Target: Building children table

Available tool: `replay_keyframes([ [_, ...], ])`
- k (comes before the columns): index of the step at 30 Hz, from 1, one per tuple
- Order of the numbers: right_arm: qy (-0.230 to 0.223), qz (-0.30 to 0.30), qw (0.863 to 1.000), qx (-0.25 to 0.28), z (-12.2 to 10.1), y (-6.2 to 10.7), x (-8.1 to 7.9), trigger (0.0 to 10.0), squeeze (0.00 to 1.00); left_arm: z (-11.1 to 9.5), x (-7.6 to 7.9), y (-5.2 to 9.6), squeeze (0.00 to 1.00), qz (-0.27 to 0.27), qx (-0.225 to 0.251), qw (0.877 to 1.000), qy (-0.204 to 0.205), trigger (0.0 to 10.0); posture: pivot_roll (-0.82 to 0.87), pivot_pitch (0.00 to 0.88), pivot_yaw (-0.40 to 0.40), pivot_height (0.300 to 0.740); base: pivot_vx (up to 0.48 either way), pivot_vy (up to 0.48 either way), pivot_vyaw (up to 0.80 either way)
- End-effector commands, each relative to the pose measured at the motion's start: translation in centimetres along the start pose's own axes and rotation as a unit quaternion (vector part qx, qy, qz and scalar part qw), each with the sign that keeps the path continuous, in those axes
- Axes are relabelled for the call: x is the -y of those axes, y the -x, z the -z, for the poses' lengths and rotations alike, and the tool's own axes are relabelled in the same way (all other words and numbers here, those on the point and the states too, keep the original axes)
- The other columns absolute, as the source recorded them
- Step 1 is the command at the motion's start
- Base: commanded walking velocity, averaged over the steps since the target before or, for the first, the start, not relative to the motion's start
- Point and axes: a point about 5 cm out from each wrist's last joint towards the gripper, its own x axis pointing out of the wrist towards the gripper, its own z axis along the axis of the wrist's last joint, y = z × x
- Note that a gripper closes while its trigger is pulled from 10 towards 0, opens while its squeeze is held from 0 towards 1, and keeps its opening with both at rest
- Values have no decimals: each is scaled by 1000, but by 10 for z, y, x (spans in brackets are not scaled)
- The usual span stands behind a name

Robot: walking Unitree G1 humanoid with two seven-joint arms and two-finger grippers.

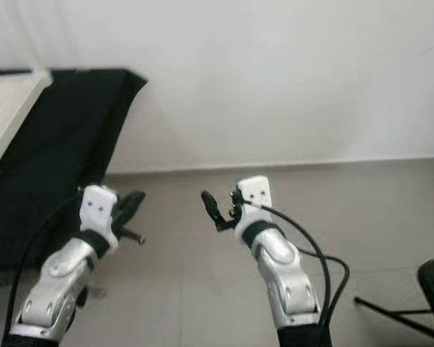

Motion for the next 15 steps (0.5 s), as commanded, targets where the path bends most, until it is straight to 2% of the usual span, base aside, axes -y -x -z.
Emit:
replay_keyframes([
  [1,-10,-10,1000,-5,3,-3,-5,10000,0,2,-3,1,0,-2,-4,1000,-4,10000,13,103,-6,740,401,0,-800],
  [2,-11,-9,1000,-4,2,-3,-4,10000,0,2,-3,0,0,-1,-3,1000,-4,10000,13,103,-6,740,409,0,-700],
  [15,-10,-12,1000,-5,2,-4,-5,10000,0,1,-3,-1,0,1,-3,1000,-8,10000,11,106,-3,740,405,0,0],
])
